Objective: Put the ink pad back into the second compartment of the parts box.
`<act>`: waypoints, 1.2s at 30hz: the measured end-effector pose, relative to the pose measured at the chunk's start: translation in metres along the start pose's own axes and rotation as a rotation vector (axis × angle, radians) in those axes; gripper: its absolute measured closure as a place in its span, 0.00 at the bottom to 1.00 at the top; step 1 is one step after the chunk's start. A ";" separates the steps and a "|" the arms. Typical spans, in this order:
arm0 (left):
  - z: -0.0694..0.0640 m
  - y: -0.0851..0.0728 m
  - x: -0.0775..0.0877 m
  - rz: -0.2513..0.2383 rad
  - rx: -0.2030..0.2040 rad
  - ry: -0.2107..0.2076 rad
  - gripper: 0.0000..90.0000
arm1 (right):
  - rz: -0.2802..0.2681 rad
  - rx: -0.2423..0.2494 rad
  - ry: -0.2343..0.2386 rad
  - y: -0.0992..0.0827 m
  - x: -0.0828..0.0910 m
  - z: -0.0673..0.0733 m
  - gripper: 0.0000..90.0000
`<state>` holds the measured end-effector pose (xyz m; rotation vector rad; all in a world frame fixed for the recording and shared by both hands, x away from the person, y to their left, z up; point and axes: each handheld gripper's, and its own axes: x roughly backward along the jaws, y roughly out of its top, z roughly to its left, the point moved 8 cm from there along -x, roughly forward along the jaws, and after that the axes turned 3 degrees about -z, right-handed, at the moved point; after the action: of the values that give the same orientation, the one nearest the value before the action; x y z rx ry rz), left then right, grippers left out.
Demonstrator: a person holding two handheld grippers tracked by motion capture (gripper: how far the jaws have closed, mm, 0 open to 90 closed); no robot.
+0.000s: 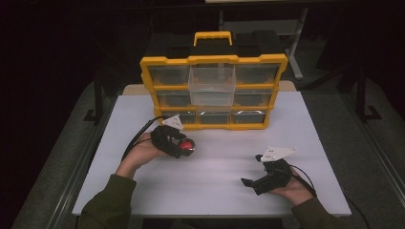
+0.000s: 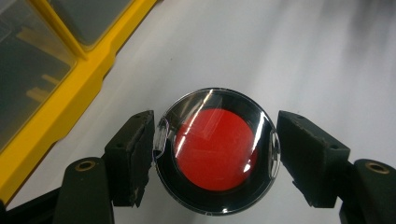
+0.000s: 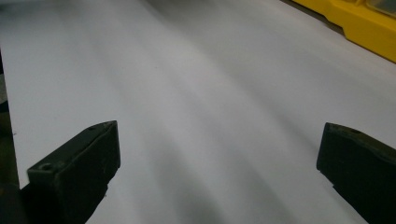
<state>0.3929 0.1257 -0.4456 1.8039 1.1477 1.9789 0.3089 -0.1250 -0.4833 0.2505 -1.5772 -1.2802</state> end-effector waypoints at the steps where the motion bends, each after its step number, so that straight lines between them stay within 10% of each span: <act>1: 0.000 0.001 0.002 0.004 -0.005 0.001 0.33 | -0.001 -0.002 0.000 0.000 0.000 0.000 0.00; 36: 0.012 0.053 0.073 -0.005 -0.038 0.049 0.33 | 0.000 -0.002 -0.006 -0.001 0.001 0.002 0.00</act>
<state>0.4054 0.1414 -0.3568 1.7418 1.1204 2.0382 0.3068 -0.1250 -0.4830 0.2448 -1.5812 -1.2836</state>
